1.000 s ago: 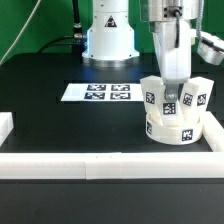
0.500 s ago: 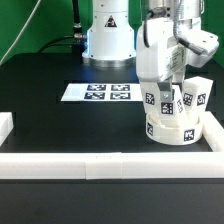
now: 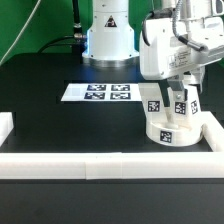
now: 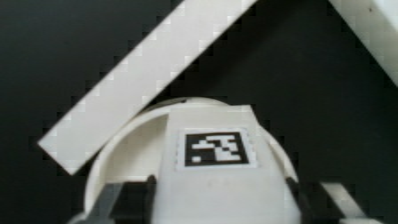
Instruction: Assemble stool
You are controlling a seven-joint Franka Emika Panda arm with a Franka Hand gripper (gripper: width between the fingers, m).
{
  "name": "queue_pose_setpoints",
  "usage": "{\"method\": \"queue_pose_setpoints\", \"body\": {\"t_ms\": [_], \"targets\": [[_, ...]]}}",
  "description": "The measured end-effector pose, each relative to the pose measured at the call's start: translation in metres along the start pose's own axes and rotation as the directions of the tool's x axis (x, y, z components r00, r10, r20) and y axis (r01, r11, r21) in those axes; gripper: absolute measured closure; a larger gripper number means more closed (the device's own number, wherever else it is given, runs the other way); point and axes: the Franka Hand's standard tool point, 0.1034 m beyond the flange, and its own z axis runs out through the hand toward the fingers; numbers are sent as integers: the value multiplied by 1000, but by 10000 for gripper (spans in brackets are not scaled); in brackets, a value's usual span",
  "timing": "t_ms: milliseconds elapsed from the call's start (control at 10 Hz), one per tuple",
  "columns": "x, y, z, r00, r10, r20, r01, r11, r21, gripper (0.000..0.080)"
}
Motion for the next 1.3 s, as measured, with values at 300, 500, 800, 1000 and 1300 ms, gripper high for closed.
{"method": "queue_pose_setpoints", "body": {"t_ms": [300, 500, 800, 1000, 1300], "targets": [[-3, 4, 1, 998, 59, 32, -59, 998, 10, 462], [-2, 4, 1, 999, 19, 32, -19, 1000, 11, 462], [-8, 2, -20, 997, -26, 67, 25, 1000, 15, 165], [-15, 0, -36, 991, -92, 93, 88, 995, 40, 154], [-13, -1, -34, 941, -330, 75, 326, 944, 60, 151]]}}
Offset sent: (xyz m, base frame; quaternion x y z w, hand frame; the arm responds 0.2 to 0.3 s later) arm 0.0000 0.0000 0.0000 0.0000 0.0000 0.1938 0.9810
